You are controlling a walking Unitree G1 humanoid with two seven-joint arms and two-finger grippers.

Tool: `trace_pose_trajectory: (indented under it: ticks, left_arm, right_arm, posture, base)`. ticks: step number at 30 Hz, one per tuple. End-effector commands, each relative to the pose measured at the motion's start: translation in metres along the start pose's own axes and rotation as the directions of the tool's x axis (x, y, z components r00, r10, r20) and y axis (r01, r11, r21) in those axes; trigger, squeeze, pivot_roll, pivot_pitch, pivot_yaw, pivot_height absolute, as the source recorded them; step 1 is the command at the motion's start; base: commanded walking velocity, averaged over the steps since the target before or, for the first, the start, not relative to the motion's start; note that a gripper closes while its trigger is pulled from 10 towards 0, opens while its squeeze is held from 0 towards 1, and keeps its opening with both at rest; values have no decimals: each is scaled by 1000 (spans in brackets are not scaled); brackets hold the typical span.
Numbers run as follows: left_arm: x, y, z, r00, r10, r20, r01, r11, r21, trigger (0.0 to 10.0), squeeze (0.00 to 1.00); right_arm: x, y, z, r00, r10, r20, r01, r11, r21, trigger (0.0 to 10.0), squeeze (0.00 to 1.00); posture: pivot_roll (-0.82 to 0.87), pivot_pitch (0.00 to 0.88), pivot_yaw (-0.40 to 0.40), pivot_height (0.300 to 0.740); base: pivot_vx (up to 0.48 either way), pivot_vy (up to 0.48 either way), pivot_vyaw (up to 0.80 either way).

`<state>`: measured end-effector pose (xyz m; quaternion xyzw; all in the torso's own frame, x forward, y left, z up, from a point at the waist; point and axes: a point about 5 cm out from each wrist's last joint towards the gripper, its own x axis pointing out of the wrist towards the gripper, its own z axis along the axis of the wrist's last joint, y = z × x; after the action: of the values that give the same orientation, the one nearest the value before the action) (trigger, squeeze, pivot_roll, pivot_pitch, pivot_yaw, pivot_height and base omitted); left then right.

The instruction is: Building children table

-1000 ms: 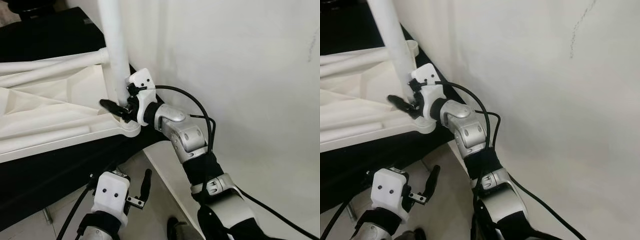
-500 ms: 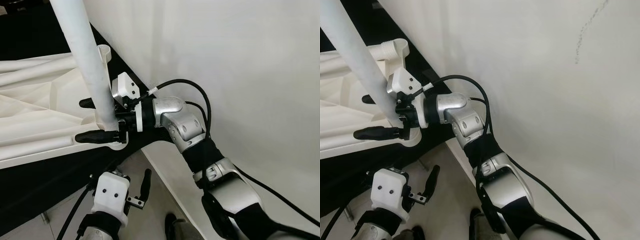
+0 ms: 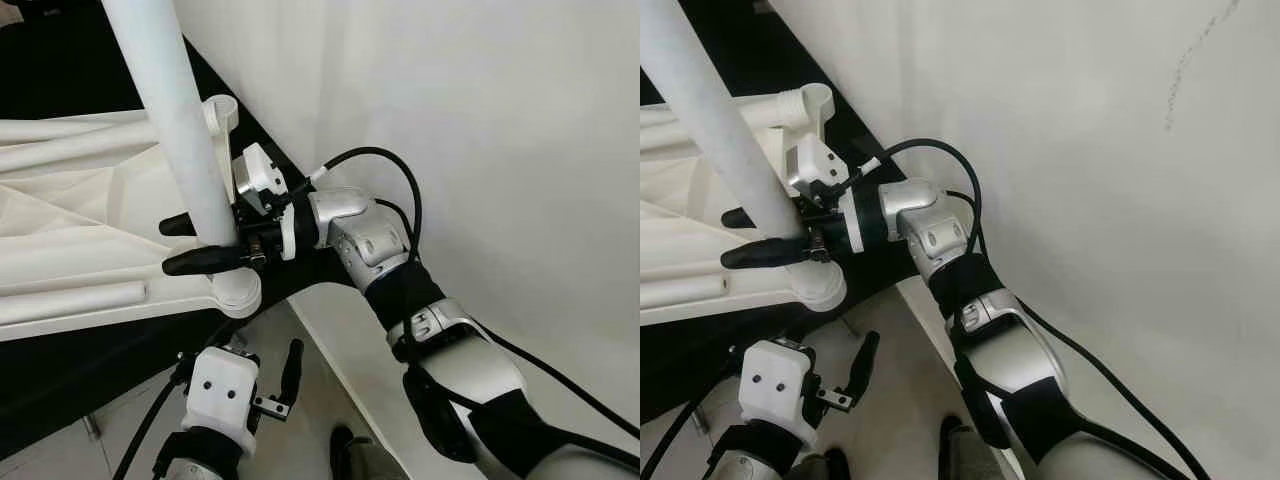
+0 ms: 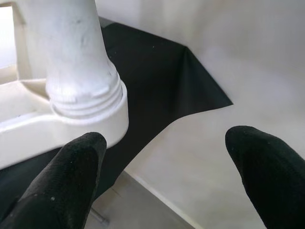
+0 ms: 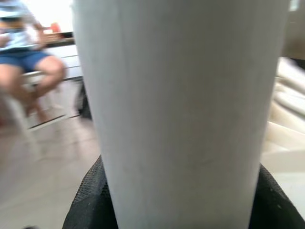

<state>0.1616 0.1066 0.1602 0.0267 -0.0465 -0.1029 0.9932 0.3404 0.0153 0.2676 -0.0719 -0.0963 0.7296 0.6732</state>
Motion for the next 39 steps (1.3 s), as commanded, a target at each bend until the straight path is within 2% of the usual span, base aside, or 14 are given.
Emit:
trace_pose_trajectory:
  ticks: [1, 4, 5, 7, 11, 17, 18, 19, 24, 25, 29, 33, 34, 39]
  left_arm:
    - [-2, -1, -4, 1000, -4, -27, 4, 1000, -6, 10000, 0]
    - [-2, -1, -5, 1000, -5, -27, 5, 1000, -6, 10000, 0]
    - [-2, 0, -5, 1000, -6, -27, 5, 1000, -5, 10000, 0]
    - [-1, 1, -5, 1000, -6, -26, 6, 1000, -5, 10000, 0]
    - [1, 2, -7, 1000, -11, -26, 11, 1000, -1, 10000, 0]
    - [4, 5, -9, 1000, -13, -27, 13, 1000, 7, 10000, 0]
    - [4, 5, -9, 1000, -12, -26, 12, 1000, 8, 10000, 0]
    - [4, 6, -8, 1000, -8, -25, 8, 1000, 11, 10000, 0]
    - [4, 6, -8, 1000, -3, -23, 3, 1000, 11, 10000, 0]
    - [4, 6, -7, 1000, -4, -23, 4, 1000, 11, 10000, 0]
    - [3, 4, -6, 1000, -7, -22, 7, 1000, 7, 10000, 0]
    - [3, 3, -6, 1000, -7, -22, 7, 1000, 5, 10000, 0]
    - [2, 3, -6, 1000, -7, -22, 7, 1000, 4, 10000, 0]
    - [-2, 1, -3, 1000, -4, -24, 4, 1000, 1, 10000, 0]
  right_arm:
    - [-22, -10, -12, 945, -327, 22, 325, 944, 51, 0, 0]
    - [-29, -10, -18, 893, -449, 13, 448, 893, 52, 0, 0]
    - [-34, -6, -31, 778, -627, -36, 628, 776, 50, 0, 0]
    - [-29, 14, -48, 705, -702, -99, 709, 703, 57, 0, 0]
    - [-9, 47, -61, 679, -722, -129, 734, 674, 86, 0, 0]
    - [0, 46, -60, 723, -681, -113, 690, 718, 91, 0, 0]
    - [0, 43, -58, 727, -677, -114, 687, 722, 87, 2980, 0]
    - [0, 42, -57, 741, -661, -116, 670, 737, 87, 10000, 0]
    - [3, 45, -49, 829, -552, -91, 560, 822, 106, 10000, 0]
    - [4, 46, -45, 861, -503, -71, 508, 852, 127, 10000, 1000]
    - [-5, 41, -30, 967, -253, -1, 252, 960, 125, 10000, 1000]
    - [-12, 27, -22, 981, -196, 8, 194, 977, 82, 10000, 1000]
    - [-16, 21, -18, 991, -133, 2, 133, 989, 60, 10000, 90]
    - [-31, 9, -7, 994, 94, -50, -91, 994, 56, 10000, 0]
  posture:
    - [-12, 284, -72, 740]
    - [-12, 284, -72, 740]
    - [-17, 277, -74, 740]
    - [-25, 275, -59, 740]
    - [-23, 253, -43, 740]
    - [-7, 247, -49, 740]
    - [-7, 247, -49, 740]
    - [-6, 247, -50, 740]
    - [-5, 251, -52, 740]
    - [-3, 254, -52, 740]
    - [8, 264, -55, 740]
    - [10, 265, -55, 740]
    - [17, 275, -59, 740]
    - [32, 292, -65, 740]
  base:
    - [0, 0, 0]
    - [0, 0, 0]
    - [0, 0, 0]
    - [0, 0, 0]
    - [0, 0, 0]
    - [0, 0, 0]
    - [0, 0, 0]
    - [0, 0, 0]
    - [0, 0, 0]
    - [0, 0, 0]
    - [0, 0, 0]
    - [0, 0, 0]
    - [0, 0, 0]
    - [0, 0, 0]
